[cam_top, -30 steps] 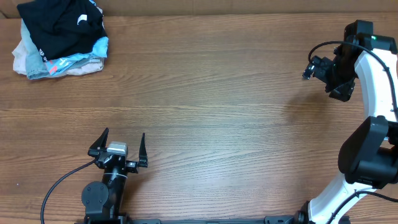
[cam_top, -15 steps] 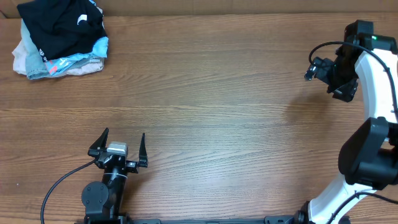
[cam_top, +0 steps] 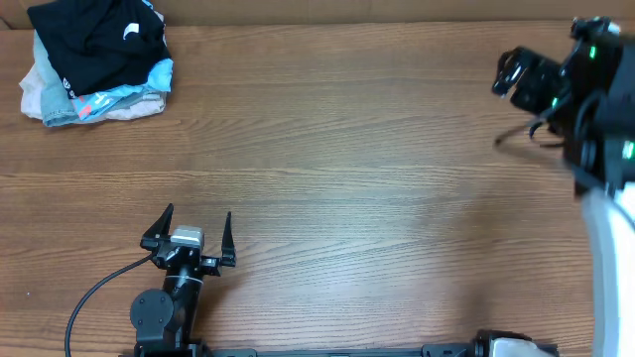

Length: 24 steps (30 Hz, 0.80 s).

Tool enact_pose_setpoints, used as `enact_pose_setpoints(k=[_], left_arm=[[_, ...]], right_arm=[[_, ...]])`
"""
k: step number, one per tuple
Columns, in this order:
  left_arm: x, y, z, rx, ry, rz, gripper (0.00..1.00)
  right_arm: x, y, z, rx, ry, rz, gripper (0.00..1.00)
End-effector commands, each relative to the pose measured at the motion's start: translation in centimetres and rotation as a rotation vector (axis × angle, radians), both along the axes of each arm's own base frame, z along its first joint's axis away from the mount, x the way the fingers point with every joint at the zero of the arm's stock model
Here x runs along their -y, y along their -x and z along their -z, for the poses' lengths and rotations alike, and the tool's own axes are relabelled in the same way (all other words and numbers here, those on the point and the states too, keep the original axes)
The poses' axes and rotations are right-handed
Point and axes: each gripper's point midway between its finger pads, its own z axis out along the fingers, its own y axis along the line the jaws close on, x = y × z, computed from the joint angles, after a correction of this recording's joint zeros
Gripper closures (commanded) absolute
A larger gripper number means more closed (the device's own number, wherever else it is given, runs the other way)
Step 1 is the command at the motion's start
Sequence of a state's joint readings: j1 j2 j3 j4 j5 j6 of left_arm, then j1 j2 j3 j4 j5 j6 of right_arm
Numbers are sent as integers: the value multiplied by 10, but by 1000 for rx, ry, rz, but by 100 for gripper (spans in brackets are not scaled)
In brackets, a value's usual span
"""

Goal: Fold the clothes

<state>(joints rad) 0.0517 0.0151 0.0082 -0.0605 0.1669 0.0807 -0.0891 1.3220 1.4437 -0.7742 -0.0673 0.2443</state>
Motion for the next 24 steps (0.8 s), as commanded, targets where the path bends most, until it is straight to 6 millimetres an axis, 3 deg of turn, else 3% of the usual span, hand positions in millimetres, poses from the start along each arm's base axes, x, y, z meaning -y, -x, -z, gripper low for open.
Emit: enact_pose_setpoints(k=[1, 7, 12, 17, 24], left_arm=[[0, 0, 0, 2, 13, -5, 0], [0, 0, 0, 2, 12, -5, 0], [0, 0, 0, 2, 12, -5, 0], [0, 0, 0, 2, 13, -5, 0], [0, 0, 0, 2, 12, -5, 0]], right_arm=[[-16, 23, 24, 1, 45, -70, 0], [-35, 69, 53, 120, 85, -141, 0], [-38, 101, 88, 242, 91, -145, 0], [-48, 122, 117, 393, 79, -190, 0], [-59, 139, 142, 492, 73, -235, 0]])
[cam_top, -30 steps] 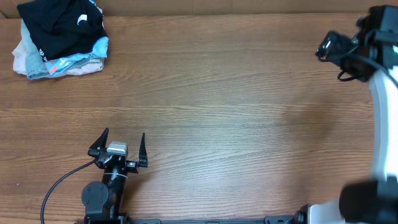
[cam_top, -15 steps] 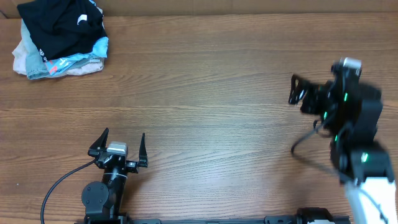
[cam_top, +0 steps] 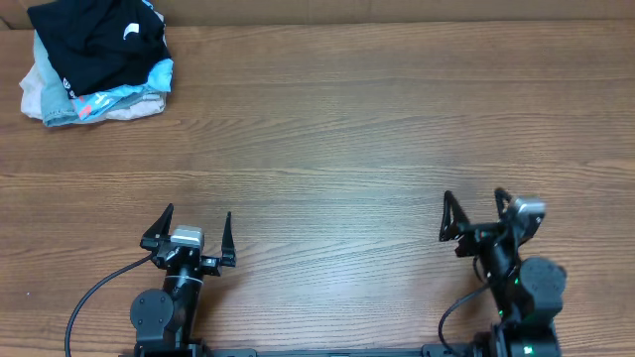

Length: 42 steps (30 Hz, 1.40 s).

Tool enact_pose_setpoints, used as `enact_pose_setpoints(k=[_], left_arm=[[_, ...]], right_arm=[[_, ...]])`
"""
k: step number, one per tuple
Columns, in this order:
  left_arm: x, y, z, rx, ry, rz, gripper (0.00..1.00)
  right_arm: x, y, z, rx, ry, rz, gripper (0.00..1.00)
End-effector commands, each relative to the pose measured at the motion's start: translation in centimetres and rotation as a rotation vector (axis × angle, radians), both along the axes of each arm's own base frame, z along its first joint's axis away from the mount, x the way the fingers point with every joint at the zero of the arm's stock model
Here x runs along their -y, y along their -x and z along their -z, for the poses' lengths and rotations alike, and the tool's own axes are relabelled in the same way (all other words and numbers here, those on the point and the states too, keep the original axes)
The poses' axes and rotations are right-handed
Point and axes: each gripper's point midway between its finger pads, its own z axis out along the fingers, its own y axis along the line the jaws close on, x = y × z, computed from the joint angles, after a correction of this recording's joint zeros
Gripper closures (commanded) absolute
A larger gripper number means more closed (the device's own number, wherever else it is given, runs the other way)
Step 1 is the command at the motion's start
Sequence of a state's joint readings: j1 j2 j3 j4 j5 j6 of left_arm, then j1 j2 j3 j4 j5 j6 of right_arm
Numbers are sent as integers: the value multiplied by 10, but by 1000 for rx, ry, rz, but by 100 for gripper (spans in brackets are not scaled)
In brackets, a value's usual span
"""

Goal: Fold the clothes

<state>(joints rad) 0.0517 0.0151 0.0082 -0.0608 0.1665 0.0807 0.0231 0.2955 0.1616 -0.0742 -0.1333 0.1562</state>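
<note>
A pile of clothes (cam_top: 94, 61) lies at the far left corner of the table, a black garment on top of light blue and cream ones. My left gripper (cam_top: 196, 228) stands open near the front edge at the left, nothing between its fingers. My right gripper (cam_top: 473, 210) stands open near the front edge at the right, also empty. Both are far from the pile.
The wooden table (cam_top: 337, 129) spans the whole view. A black cable (cam_top: 94, 293) runs from the left arm's base toward the front left corner.
The right arm was raised at the far right edge of the view. Now its gripper rests low near the front right, open. The left gripper and the pile have not moved.
</note>
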Motion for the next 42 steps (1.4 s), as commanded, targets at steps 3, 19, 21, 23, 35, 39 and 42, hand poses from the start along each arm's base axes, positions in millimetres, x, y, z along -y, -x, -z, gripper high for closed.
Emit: enact_pose_setpoints(k=[3, 19, 21, 23, 35, 39, 42], left_arm=[[0, 0, 0, 2, 13, -5, 0], [0, 0, 0, 2, 12, -5, 0], [0, 0, 0, 2, 13, -5, 0], [0, 0, 0, 2, 12, -5, 0], [0, 0, 0, 3, 13, -5, 0], [0, 0, 0, 2, 13, -5, 0], [0, 0, 0, 2, 12, -5, 0]], right_arm=[[-7, 6, 1, 70, 3, -34, 0], [-7, 16, 6, 151, 24, -36, 0], [-7, 16, 6, 152, 28, -36, 0], [-7, 16, 6, 152, 28, -37, 0], [-6, 16, 7, 148, 27, -36, 0], [-6, 16, 7, 150, 27, -36, 0], [-6, 16, 7, 150, 27, -36, 0]])
